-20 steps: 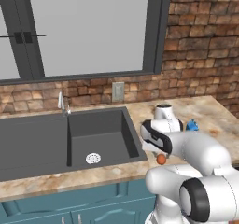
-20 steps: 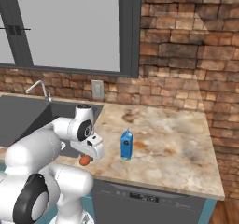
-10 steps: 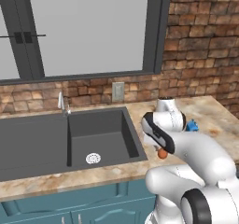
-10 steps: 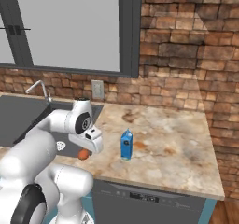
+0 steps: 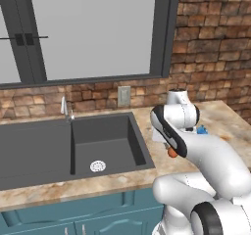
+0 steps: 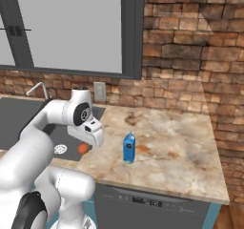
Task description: Gather the eggs and milk located in the vicinity of the sink area and place them right next to the bowl.
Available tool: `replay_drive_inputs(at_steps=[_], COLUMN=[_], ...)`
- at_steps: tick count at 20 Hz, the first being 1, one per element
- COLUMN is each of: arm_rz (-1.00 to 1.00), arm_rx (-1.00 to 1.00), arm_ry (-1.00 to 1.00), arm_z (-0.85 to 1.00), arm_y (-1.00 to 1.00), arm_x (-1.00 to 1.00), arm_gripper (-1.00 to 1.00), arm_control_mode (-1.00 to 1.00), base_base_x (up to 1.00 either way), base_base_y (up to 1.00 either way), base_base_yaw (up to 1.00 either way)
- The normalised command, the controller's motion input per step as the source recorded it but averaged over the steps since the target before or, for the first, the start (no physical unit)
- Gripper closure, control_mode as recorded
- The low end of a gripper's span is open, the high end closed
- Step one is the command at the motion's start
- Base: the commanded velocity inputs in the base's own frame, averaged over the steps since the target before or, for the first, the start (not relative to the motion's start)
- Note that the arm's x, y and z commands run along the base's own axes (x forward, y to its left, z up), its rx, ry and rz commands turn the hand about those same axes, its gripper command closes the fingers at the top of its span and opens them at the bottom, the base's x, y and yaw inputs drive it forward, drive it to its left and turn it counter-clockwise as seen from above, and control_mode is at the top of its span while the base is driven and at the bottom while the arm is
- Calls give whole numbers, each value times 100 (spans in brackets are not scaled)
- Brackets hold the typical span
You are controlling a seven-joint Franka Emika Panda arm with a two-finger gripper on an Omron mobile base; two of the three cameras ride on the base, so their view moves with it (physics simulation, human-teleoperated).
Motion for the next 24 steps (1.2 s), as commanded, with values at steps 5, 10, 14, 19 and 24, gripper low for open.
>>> replay_drive_inputs(at_steps=[5,10,14,19,24], arm_rz=[0,0,0,0,0], arm_rx=[0,0,0,0,0], arm_ry=[-1,0,0,0,0], arm_z=[26,0,0,0,0], arm_y=[0,0,1,0,0], arm_x=[-4,0,0,0,0], arm_gripper=[100,100,100,100,100], arm_control_mode=[-100,-100,-100,100,100], base_base_x=[0,0,0,0,0], base_base_y=[0,0,0,42,80], base_base_yaw=[0,0,0,0,0])
